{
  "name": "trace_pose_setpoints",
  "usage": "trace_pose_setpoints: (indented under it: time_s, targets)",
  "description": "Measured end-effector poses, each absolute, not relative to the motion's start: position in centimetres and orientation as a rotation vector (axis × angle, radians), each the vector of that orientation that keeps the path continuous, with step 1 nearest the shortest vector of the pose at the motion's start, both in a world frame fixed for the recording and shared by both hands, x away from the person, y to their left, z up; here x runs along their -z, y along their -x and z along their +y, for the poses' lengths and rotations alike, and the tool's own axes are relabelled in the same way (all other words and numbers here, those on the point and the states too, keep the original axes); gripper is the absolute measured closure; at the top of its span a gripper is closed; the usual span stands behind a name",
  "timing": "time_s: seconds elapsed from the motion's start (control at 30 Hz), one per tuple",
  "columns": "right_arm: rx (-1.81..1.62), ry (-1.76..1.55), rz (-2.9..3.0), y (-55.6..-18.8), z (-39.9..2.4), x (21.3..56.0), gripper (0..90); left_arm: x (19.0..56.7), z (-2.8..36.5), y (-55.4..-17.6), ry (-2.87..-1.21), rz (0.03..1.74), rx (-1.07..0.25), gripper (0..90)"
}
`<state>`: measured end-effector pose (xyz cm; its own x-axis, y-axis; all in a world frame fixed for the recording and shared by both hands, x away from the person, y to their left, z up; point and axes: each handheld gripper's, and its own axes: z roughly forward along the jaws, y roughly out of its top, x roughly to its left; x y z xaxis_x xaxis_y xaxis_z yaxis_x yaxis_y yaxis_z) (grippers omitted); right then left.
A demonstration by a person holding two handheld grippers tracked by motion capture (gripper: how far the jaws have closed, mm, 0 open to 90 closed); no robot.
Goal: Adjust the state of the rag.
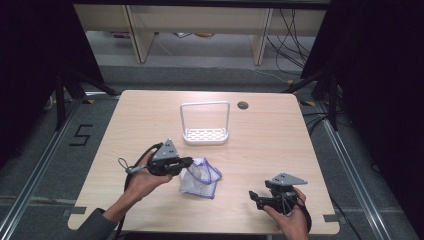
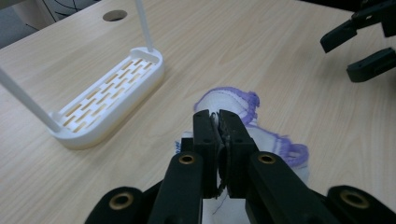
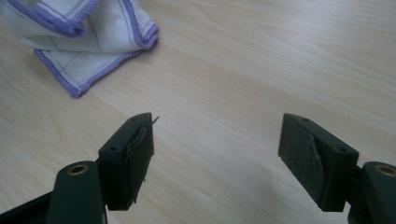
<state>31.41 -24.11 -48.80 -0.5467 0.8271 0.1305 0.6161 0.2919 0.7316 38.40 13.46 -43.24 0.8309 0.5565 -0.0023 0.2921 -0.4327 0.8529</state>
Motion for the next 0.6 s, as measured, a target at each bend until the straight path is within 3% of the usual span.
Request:
trace_pose_setpoints:
  time_s: [0.23, 0.6]
  targets:
    - [-1.17, -1.278, 2.282, -31.7, -23.3, 48.2, 29.0, 43.9, 17.3, -39.2, -1.961, 0.713, -0.266, 85.8]
    - [-1.28, -1.122, 2.395, -33.6, -17.1, 45.9, 39.7, 44.6, 17.7, -38.5, -1.966, 0.727, -0.23, 85.7]
